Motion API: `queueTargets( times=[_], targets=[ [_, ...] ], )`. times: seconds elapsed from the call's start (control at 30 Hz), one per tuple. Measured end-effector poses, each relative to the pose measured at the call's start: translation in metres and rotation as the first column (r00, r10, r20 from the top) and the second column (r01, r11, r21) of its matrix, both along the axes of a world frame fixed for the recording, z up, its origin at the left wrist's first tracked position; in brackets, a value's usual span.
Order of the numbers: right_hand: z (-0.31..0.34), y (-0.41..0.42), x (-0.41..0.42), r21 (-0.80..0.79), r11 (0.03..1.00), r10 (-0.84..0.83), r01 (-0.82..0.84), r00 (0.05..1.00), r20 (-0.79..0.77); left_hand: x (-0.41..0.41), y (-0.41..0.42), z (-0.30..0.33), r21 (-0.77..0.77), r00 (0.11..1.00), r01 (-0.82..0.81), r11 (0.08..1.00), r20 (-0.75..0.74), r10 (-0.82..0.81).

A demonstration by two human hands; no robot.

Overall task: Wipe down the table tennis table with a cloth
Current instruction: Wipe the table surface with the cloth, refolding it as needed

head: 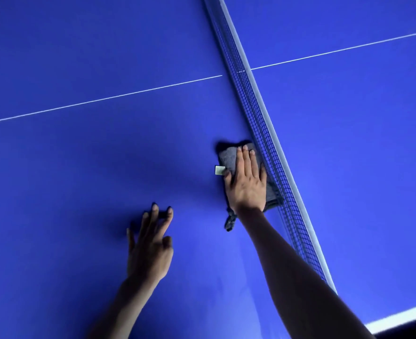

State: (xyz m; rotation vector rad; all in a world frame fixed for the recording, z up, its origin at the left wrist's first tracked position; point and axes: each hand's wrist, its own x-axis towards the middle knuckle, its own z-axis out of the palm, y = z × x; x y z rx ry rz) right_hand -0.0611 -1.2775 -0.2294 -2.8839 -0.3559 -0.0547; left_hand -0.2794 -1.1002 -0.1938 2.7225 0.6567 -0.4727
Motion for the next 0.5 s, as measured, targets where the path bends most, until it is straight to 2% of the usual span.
queueTargets(
  times=[0.1,0.2,0.3,0.43,0.5],
  targets=[
    [0.0,0.002,0.006,0.039,0.999,0.007,-0.007,1.0,-0.007,0.004,0.002,0.003,-0.009,1.0,-0.015,1.0,-0.008,0.015],
    [0.0,-0.014,-0.024,0.057,0.997,0.045,-0.046,0.999,0.019,0.005,0.001,0.004,-0.037,0.999,-0.032,0.999,-0.009,0.032],
    [0.002,-0.042,-0.084,0.052,0.998,0.032,-0.034,0.999,0.025,0.009,0.004,0.005,-0.117,0.997,-0.064,0.991,-0.054,0.058],
    [0.008,-0.083,-0.187,0.061,0.998,-0.015,0.013,1.0,0.024,0.025,0.016,0.022,-0.234,0.982,-0.057,0.971,-0.189,0.012],
    [0.01,-0.1,-0.24,0.071,0.997,-0.032,0.031,0.999,0.012,0.017,0.019,0.034,-0.247,0.987,-0.04,0.968,-0.163,-0.001]
  ],
)
